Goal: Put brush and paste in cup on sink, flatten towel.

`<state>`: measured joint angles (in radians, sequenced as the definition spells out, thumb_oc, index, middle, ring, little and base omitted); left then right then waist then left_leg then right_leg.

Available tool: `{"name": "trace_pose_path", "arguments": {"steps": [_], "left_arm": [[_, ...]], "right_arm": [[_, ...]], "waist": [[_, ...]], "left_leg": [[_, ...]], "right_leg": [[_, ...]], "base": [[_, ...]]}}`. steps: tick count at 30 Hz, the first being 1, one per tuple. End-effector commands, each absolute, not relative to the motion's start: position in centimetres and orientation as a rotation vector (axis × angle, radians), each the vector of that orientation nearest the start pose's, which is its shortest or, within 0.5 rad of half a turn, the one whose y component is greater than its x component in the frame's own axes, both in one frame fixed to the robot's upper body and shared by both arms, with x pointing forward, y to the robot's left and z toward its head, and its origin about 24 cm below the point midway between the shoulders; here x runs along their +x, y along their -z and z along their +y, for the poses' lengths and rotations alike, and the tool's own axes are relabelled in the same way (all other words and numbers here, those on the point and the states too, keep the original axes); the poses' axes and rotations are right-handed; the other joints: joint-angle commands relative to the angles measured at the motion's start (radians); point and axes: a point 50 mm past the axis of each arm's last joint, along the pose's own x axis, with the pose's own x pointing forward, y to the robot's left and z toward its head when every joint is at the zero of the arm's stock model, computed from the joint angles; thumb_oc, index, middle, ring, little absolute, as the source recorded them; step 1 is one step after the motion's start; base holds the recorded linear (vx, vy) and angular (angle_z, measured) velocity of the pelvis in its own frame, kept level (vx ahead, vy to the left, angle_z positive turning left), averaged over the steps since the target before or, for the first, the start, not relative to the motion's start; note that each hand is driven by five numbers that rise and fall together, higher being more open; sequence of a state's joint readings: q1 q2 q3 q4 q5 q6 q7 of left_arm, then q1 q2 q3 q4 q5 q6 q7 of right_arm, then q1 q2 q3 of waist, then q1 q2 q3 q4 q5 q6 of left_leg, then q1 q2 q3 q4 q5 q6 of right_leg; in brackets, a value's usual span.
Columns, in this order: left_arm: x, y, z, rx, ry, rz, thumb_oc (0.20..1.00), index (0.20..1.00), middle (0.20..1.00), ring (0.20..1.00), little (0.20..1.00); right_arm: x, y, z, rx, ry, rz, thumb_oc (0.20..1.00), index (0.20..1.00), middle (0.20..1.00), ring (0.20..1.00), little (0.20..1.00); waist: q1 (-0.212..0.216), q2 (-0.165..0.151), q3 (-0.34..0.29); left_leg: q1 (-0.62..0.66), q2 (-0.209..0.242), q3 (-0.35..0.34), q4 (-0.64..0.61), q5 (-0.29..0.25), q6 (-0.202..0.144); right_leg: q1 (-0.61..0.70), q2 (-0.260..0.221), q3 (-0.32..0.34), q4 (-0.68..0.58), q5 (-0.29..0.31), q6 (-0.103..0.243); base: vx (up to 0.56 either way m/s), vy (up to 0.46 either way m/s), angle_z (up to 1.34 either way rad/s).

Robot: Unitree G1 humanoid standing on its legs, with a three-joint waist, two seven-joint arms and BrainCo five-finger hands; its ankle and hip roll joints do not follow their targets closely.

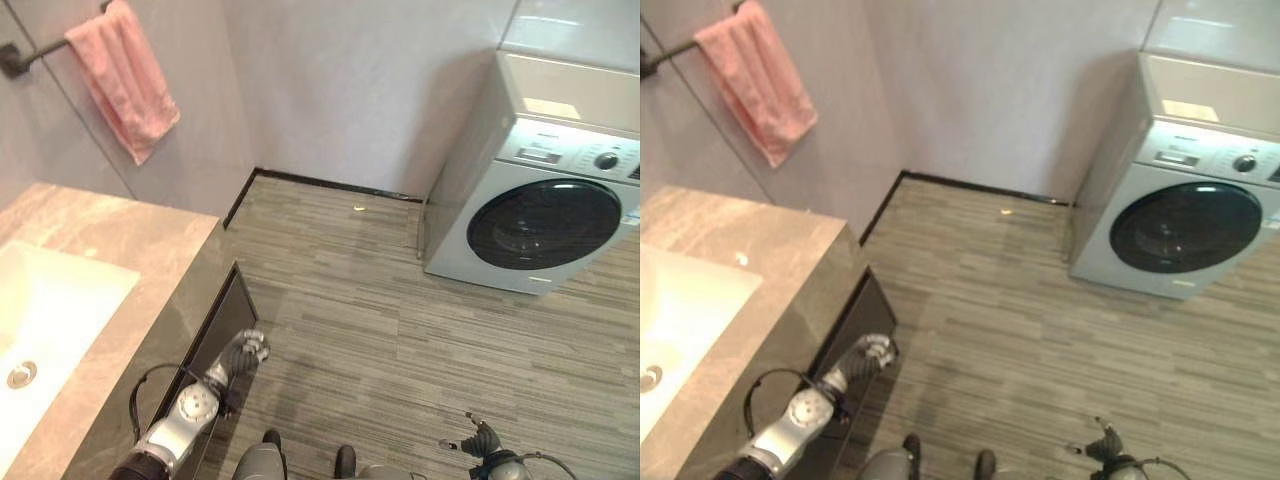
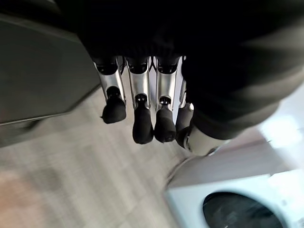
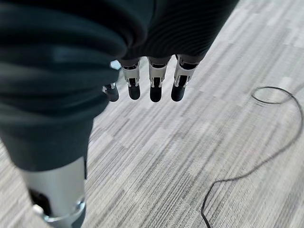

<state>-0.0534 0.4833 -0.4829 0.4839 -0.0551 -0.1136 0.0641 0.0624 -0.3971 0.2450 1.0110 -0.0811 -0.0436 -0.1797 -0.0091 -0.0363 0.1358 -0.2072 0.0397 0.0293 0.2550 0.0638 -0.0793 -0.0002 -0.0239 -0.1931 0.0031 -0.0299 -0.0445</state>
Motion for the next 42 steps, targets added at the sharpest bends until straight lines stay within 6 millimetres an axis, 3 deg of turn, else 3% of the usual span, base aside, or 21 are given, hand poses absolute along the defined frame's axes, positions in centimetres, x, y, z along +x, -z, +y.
{"name": "trace_pose_path", "arguments": {"steps": [1,2,3,7,9,10,12,13,18,21,22,23,24,25,26,27,30,33,38,41,42], "left_arm": [[23.5,4.7,18.5,0.586,0.282,0.344,0.413,0.413,0.413,0.413,0.413],[23.2,5.6,18.9,0.605,0.267,0.391,0.514,0.514,0.514,0.514,0.514],[23.2,6.3,19.1,0.641,0.256,0.421,1.0,1.0,1.0,1.0,1.0],[22.7,6.0,20.4,0.68,0.206,0.426,1.0,1.0,1.0,1.0,1.0],[21.7,7.8,21.2,0.629,0.14,0.555,1.0,1.0,1.0,1.0,1.0],[21.1,9.0,21.2,0.525,0.122,0.658,1.0,1.0,1.0,1.0,1.0],[22.1,8.6,20.9,0.538,0.115,0.636,1.0,1.0,1.0,1.0,1.0],[21.5,9.8,21.2,0.491,0.055,0.709,1.0,1.0,1.0,1.0,1.0],[20.3,11.0,21.4,0.471,0.023,0.785,1.0,1.0,1.0,1.0,1.0],[19.9,11.3,21.4,0.493,0.029,0.796,1.0,1.0,1.0,1.0,1.0],[19.3,11.7,21.6,0.47,0.022,0.823,1.0,1.0,1.0,1.0,1.0],[19.0,11.8,21.6,0.467,0.03,0.835,1.0,1.0,1.0,1.0,1.0],[19.0,11.8,21.6,0.466,0.03,0.834,1.0,1.0,1.0,1.0,1.0],[19.1,11.9,21.5,0.468,0.045,0.836,1.0,1.0,1.0,1.0,1.0],[19.1,11.9,21.5,0.468,0.046,0.836,1.0,1.0,1.0,1.0,1.0],[19.2,11.8,21.4,0.458,0.047,0.831,1.0,1.0,1.0,1.0,1.0],[19.2,12.1,21.1,0.408,0.056,0.84,1.0,1.0,1.0,1.0,1.0],[19.6,11.9,20.9,0.407,0.066,0.831,1.0,1.0,1.0,1.0,1.0],[19.4,12.3,20.8,0.415,0.067,0.855,1.0,1.0,1.0,1.0,1.0],[18.6,12.9,21.2,0.379,0.04,0.907,1.0,1.0,1.0,1.0,1.0],[18.6,12.9,21.2,0.379,0.04,0.907,1.0,1.0,1.0,1.0,1.0]], "right_arm": [[10.8,13.1,-29.0,-0.646,0.133,1.036,1.0,1.0,1.0,1.0,1.0],[11.1,13.3,-28.6,-0.633,0.128,1.042,1.0,1.0,1.0,1.0,1.0],[10.9,13.4,-28.6,-0.628,0.134,1.056,1.0,1.0,1.0,1.0,1.0],[10.9,13.8,-27.7,-0.393,0.222,1.047,1.0,1.0,1.0,1.0,1.0],[12.0,13.6,-26.9,-0.327,0.214,1.008,1.0,1.0,1.0,1.0,1.0],[13.2,13.1,-26.8,-0.267,0.199,0.974,1.0,1.0,1.0,1.0,1.0],[14.1,12.8,-27.1,-0.237,0.229,0.957,1.0,1.0,1.0,1.0,1.0],[14.4,12.9,-27.0,-0.237,0.243,0.963,1.0,1.0,1.0,1.0,1.0],[14.5,13.1,-27.0,-0.27,0.258,0.991,1.0,1.0,1.0,1.0,1.0],[14.7,12.9,-26.7,-0.283,0.234,0.969,1.0,1.0,1.0,1.0,1.0],[15.1,12.9,-26.4,-0.29,0.212,0.962,1.0,1.0,1.0,1.0,1.0],[14.8,13.0,-26.6,-0.295,0.215,0.977,1.0,1.0,1.0,1.0,1.0],[14.8,13.0,-26.6,-0.295,0.215,0.977,1.0,1.0,1.0,1.0,1.0],[14.5,13.2,-26.6,-0.283,0.219,0.993,1.0,1.0,1.0,1.0,1.0],[14.5,13.2,-26.7,-0.284,0.219,0.993,1.0,1.0,1.0,1.0,1.0],[14.3,13.3,-26.6,-0.28,0.22,0.995,1.0,1.0,1.0,1.0,1.0],[13.2,13.7,-26.6,-0.276,0.22,1.03,1.0,1.0,1.0,1.0,1.0],[12.7,13.9,-26.6,-0.277,0.209,1.043,1.0,1.0,1.0,1.0,1.0],[11.6,14.2,-27.0,-0.295,0.2,1.087,1.0,1.0,1.0,1.0,1.0],[11.0,14.3,-27.4,-0.357,0.155,1.117,1.0,1.0,1.0,1.0,1.0],[11.0,14.3,-27.4,-0.357,0.155,1.116,1.0,1.0,1.0,1.0,1.0]], "waist": [[0.008,0.008,0.003],[0.011,0.008,0.0],[0.009,0.01,0.0],[0.007,0.021,-0.037],[0.01,0.016,-0.027],[0.006,0.016,-0.002],[0.004,0.016,0.024],[0.0,0.019,0.042],[0.004,0.031,0.044],[-0.009,0.046,0.06],[-0.013,0.07,0.09],[-0.024,0.071,0.087],[-0.024,0.073,0.085],[-0.037,0.065,0.078],[-0.038,0.066,0.077],[-0.041,0.06,0.069],[-0.074,0.047,0.047],[-0.099,0.045,0.04],[-0.111,0.043,-0.003],[-0.1,0.054,-0.019],[-0.102,0.051,-0.021]], "left_leg": [[-0.005,-0.008,0.003,-0.08,-0.044,0.011],[-0.007,-0.016,-0.011,-0.083,-0.046,0.01],[-0.008,-0.017,-0.013,-0.08,-0.039,0.009],[0.076,-0.045,-0.003,-0.149,-0.06,0.032],[0.064,-0.051,0.018,-0.082,-0.094,0.039],[0.028,-0.048,0.029,0.019,-0.133,0.045],[-0.008,-0.042,0.029,0.109,-0.177,0.049],[-0.028,-0.035,0.029,0.176,-0.216,0.063],[-0.004,-0.053,0.056,0.158,-0.251,0.107],[0.073,-0.1,0.067,0.09,-0.262,0.146],[0.13,-0.092,0.112,0.031,-0.258,0.159],[0.154,-0.1,0.103,0.006,-0.252,0.155],[0.152,-0.098,0.103,0.003,-0.249,0.154],[0.168,-0.129,0.077,-0.029,-0.235,0.149],[0.168,-0.128,0.075,-0.03,-0.235,0.149],[0.181,-0.135,0.082,-0.054,-0.243,0.145],[0.246,-0.146,0.047,-0.128,-0.245,0.112],[0.299,-0.128,0.005,-0.17,-0.24,0.09],[0.348,-0.086,-0.052,-0.174,-0.237,0.065],[0.303,-0.033,-0.079,0.004,-0.082,-0.003],[0.301,-0.036,-0.081,0.002,-0.078,-0.003]], "right_leg": [[0.006,-0.004,0.058,0.031,-0.05,0.119],[0.002,-0.006,0.064,0.046,-0.053,0.121],[0.004,-0.007,0.065,0.051,-0.062,0.12],[0.023,-0.023,0.083,0.062,-0.076,0.128],[0.015,-0.028,0.077,0.123,-0.112,0.122],[-0.035,-0.031,0.078,0.236,-0.152,0.112],[-0.086,-0.042,0.069,0.332,-0.18,0.112],[-0.118,-0.054,0.073,0.397,-0.193,0.114],[-0.125,-0.057,0.128,0.391,-0.192,0.135],[-0.213,-0.097,0.167,0.56,-0.022,0.209],[-0.31,-0.156,0.089,0.646,0.035,0.208],[-0.326,-0.113,0.099,0.628,0.005,0.204],[-0.327,-0.111,0.098,0.622,0.01,0.203],[-0.36,-0.049,0.112,0.527,0.002,0.199],[-0.359,-0.049,0.11,0.525,0.003,0.199],[-0.359,-0.07,0.086,0.419,0.012,0.195],[-0.39,-0.065,0.153,0.145,0.108,0.217],[-0.397,-0.058,0.22,0.118,0.148,0.225],[-0.376,-0.009,0.216,0.169,0.129,0.191],[-0.302,0.032,0.152,0.168,0.071,0.142],[-0.303,0.029,0.151,0.166,0.074,0.143]], "base": [[0.1,0.059,0.27],[0.1,0.055,0.07],[0.13,0.094,-0.19],[0.18,0.125,-0.35],[0.06,0.097,0.07],[-0.02,0.099,0.08],[-0.05,0.09,-0.14],[-0.01,0.078,-0.02],[0.14,0.185,-0.25],[0.16,0.295,-0.26],[0.19,0.269,-0.2],[0.16,0.207,-0.53],[0.22,0.018,-0.79],[0.14,0.01,-0.71],[0.23,-0.003,-0.29],[0.2,-0.045,0.18],[0.37,-0.095,0.45],[0.36,-0.151,0.47],[0.35,-0.229,0.69],[0.32,-0.279,0.32],[0.22,-0.234,0.29]]}}
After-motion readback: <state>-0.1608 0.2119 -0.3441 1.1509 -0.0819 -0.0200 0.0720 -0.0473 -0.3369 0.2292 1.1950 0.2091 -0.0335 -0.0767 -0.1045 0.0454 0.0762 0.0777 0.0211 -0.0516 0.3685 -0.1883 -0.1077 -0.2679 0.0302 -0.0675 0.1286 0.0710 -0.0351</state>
